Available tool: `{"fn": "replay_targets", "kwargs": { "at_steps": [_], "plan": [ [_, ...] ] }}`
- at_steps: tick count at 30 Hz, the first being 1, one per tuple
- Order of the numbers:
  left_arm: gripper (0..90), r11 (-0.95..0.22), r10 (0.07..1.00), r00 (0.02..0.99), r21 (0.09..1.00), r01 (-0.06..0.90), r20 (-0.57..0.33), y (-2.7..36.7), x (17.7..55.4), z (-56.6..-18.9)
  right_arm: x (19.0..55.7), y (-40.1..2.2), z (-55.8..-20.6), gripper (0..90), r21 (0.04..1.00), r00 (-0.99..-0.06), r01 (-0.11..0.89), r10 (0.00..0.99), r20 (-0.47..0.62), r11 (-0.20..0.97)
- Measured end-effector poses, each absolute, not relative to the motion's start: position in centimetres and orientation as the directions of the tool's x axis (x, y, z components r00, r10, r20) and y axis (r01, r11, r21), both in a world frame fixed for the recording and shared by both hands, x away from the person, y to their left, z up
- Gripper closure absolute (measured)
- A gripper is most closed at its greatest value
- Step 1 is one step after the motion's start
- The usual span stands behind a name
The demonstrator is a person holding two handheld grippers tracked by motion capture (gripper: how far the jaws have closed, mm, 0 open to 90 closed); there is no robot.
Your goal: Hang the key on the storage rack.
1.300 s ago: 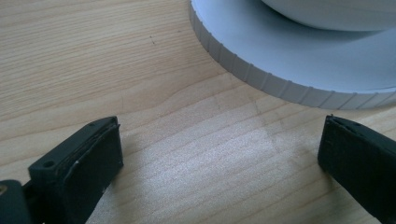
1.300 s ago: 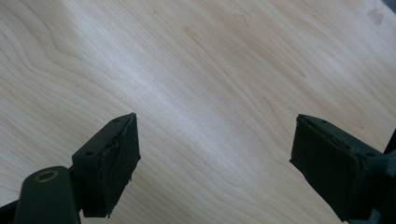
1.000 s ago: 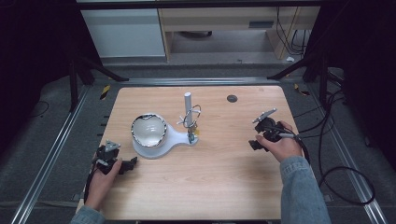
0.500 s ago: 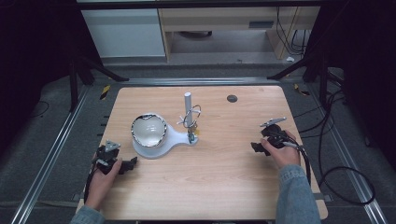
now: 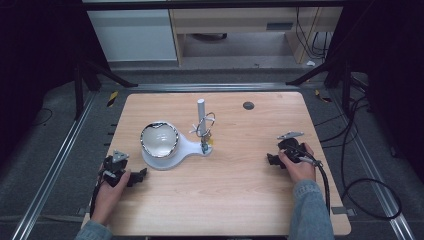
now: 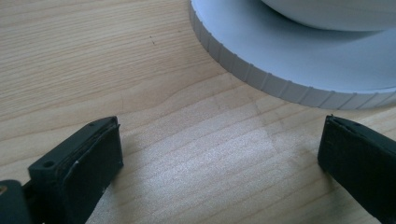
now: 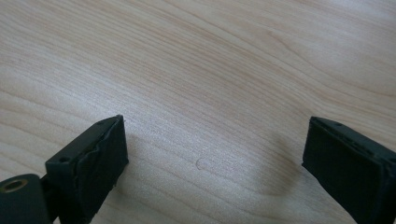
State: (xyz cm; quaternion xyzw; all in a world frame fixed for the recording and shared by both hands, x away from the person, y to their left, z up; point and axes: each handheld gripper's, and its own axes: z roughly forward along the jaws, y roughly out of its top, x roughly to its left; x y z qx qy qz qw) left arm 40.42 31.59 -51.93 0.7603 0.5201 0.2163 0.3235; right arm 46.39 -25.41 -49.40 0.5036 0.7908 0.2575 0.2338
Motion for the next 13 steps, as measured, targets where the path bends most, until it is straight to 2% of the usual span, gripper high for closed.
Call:
{"fn": "replay_targets", "kwargs": {
  "at_steps": [5,7,13],
  "plan": [
    [0.0,-0.25,0.931,0.366,0.717,0.651,-0.008,31.6,40.4,-51.9,46.3,-26.6,-50.1,4.4,0.685,-0.373,0.666,0.927,-0.036,0.295],
    [0.0,-0.25,0.931,0.366,0.717,0.651,-0.008,31.6,40.4,-51.9,46.2,-27.2,-50.4,1.5,0.7,-0.365,0.657,0.931,-0.029,0.28],
    [0.0,-0.25,0.931,0.366,0.716,0.651,-0.008,31.6,40.4,-51.9,45.7,-27.8,-50.6,1.4,0.718,-0.347,0.645,0.937,-0.029,0.261]
  ]
}}
